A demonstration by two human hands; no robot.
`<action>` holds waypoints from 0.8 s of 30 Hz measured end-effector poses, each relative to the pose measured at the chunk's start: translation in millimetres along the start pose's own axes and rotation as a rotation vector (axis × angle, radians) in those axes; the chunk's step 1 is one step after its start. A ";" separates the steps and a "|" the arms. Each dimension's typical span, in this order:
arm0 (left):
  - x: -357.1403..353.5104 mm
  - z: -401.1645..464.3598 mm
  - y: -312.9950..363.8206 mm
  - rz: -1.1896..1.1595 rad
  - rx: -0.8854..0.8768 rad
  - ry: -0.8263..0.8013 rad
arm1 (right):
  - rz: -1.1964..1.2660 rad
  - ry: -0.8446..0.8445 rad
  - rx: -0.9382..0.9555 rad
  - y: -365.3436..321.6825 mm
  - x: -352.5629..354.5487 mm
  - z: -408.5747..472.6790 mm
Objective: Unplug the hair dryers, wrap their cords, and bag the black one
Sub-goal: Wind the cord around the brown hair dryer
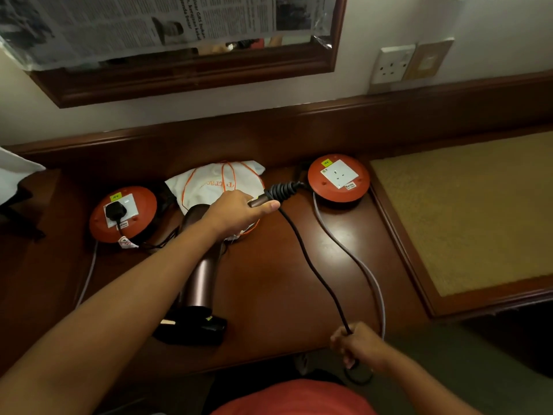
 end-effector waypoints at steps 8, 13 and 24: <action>16.7 -41.1 1.0 0.032 -0.032 0.008 | 0.006 0.248 -0.009 91.7 -16.3 -16.9; 23.4 -84.3 2.1 0.035 -0.093 0.000 | 0.267 0.302 0.062 80.8 -35.1 -61.6; 49.0 -150.9 -7.6 0.070 -0.183 0.026 | 0.415 0.265 0.367 -46.6 -24.5 -177.4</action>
Point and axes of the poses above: each hand's wrist, its own z-axis towards the middle knuckle, its own x-axis out of the back of the hand, y = z × x, the point moved 3 cm from there along z, towards the middle knuckle, and after that the axes turned 13 degrees about -x, right-handed, at the moved point
